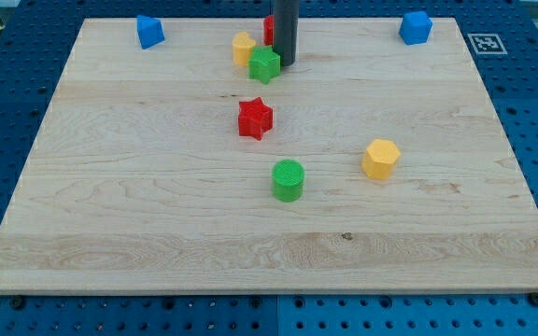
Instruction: Move the green star to the left side of the red star
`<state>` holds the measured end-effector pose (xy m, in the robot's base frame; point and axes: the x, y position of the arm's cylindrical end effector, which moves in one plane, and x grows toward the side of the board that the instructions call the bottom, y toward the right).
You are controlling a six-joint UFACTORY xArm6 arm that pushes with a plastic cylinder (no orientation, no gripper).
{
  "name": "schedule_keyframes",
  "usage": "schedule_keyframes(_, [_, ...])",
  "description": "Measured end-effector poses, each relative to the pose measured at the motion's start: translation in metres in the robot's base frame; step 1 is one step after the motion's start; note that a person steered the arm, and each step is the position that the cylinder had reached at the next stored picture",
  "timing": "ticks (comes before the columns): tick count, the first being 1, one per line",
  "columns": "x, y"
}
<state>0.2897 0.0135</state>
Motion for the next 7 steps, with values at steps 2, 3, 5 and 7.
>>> schedule_keyframes(2, [0.004,-0.046])
schedule_keyframes(3, [0.008,-0.072])
schedule_keyframes(5, [0.046,-0.078])
schedule_keyframes(7, [0.093,-0.078])
